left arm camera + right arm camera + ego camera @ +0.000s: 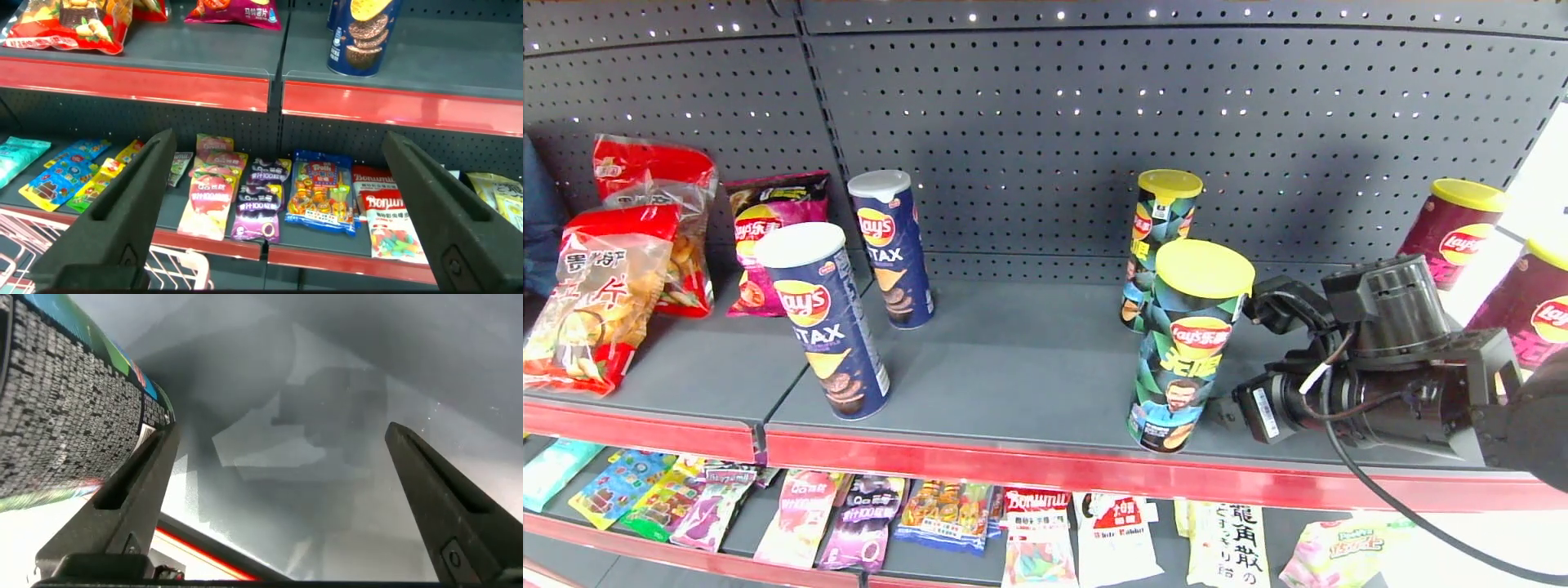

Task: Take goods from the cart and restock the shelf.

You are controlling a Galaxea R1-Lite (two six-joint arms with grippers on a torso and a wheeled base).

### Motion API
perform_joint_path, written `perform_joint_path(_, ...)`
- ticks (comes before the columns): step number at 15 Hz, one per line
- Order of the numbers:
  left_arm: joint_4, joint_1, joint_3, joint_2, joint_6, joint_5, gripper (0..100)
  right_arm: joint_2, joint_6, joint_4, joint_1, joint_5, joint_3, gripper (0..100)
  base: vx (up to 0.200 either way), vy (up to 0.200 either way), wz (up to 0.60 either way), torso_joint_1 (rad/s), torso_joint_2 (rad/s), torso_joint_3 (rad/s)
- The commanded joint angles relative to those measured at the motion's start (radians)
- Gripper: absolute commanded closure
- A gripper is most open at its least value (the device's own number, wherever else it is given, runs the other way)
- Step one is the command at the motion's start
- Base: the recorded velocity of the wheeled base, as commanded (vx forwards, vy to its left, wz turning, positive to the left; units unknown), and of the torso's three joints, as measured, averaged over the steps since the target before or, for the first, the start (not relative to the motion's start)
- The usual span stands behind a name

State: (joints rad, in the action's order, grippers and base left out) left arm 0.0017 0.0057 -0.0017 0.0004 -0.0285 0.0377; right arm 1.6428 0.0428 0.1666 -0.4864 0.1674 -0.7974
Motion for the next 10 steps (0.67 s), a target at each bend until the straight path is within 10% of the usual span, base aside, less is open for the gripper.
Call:
perform_joint_path(1, 0.0, 0.0, 0.0, 0.0, -0.001, 0.001, 0, 0.009, 0.0, 0.001, -0.003, 0.0, -0.011, 0, 0.0, 0.0, 0.0, 0.0, 0.0, 0.0)
perform_joint_path(10, 0.0, 0.0, 0.0, 0.0, -0.002, 0.001, 0, 0.019, 0.0, 0.001, -0.034, 0.0, -0.032, 0, 0.0, 0.0, 0.0, 0.0, 0.0, 0.0)
